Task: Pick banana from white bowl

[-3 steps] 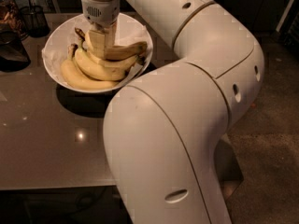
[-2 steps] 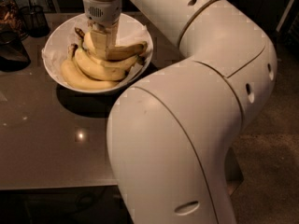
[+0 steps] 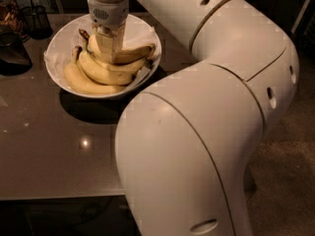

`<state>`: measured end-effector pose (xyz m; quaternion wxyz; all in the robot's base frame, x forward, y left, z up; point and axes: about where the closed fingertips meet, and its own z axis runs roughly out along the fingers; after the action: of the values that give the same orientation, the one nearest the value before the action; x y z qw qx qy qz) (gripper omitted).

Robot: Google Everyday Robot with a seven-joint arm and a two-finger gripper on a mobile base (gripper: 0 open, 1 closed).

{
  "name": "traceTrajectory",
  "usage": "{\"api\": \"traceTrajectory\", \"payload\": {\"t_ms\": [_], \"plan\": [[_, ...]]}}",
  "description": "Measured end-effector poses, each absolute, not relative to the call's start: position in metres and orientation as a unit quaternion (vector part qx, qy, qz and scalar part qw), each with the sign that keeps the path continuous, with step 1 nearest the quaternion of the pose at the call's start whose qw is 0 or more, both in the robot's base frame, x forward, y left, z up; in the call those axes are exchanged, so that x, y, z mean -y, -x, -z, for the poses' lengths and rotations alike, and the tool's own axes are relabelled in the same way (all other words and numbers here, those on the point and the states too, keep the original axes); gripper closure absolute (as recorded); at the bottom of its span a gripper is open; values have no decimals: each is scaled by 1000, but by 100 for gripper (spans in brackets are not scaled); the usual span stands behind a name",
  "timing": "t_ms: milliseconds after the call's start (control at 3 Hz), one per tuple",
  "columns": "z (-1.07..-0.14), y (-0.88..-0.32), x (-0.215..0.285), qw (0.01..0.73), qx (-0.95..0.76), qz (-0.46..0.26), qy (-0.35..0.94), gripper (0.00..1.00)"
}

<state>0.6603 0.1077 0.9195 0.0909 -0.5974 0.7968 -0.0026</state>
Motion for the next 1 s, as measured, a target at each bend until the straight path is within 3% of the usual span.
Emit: {"api": "traceTrajectory", "payload": {"t_ms": [1000], "plan": [[-973,-600,-101,162,-754,31,636,100]]}}
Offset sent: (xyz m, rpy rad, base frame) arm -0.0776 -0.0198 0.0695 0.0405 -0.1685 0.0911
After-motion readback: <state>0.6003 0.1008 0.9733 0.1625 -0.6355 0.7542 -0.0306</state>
